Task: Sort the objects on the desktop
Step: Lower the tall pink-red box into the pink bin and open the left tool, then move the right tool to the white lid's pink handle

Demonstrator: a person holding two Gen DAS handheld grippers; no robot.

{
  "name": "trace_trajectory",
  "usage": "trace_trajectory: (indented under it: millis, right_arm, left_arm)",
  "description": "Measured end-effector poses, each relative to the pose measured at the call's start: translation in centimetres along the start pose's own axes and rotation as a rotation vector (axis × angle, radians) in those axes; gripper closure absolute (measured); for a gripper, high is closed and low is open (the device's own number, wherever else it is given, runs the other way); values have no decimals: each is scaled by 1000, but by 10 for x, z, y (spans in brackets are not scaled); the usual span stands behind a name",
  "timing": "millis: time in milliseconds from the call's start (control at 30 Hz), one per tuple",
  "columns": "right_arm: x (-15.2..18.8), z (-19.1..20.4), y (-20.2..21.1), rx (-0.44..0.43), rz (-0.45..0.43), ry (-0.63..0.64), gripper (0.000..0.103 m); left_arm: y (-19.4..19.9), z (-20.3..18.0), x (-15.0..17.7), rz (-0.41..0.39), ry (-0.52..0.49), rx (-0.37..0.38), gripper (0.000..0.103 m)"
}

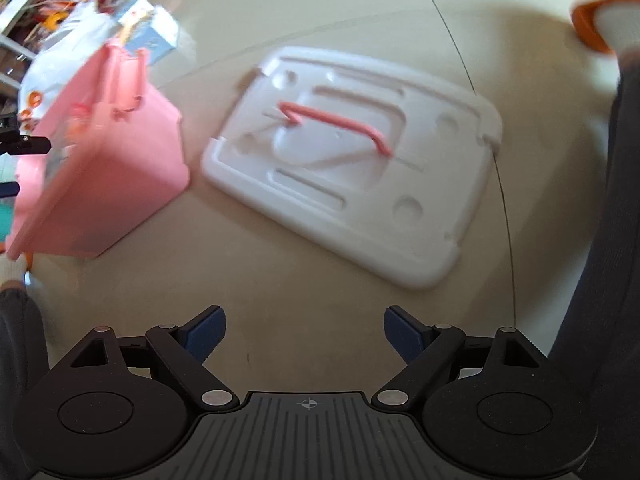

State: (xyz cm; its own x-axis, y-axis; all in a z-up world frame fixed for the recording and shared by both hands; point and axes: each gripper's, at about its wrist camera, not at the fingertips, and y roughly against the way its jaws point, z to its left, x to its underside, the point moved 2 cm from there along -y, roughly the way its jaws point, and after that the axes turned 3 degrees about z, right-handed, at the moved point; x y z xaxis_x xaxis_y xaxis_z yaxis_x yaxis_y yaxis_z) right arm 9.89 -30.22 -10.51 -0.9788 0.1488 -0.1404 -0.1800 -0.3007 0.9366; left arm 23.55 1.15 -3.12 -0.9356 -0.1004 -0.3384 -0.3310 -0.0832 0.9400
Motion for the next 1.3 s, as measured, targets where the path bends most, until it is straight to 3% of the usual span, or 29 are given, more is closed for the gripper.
trace_trajectory:
  millis: [200,300,500,667,800,867,967,1300]
  right_arm:
    - [-18,34,36,-2,-30,317,19]
    - [-23,48,48,60,-47,509,19]
    - [-38,61,61,97,-72,717,19]
    - [-49,64,45,123,8,880,19]
    - [-62,61,18,149,50,921,19]
    - [-69,60,3,154,66,954,25]
    - [-83,60,-20,188,91,1012,27]
    - [-133,42,-90,205,192,994,40]
  left_arm:
    - [44,9,41,7,-14,34,8]
    - [52,7,69,18,-39,67,8]
    - [39,-10,132,81,-98,94,8]
    - [15,-33,168,154,-165,101,8]
    - [0,-45,178,173,-209,106,8]
    - [-6,-46,180,179,-219,108,8]
    - [-18,-44,183,193,-212,113,8]
    - [-59,-33,195,301,-165,110,8]
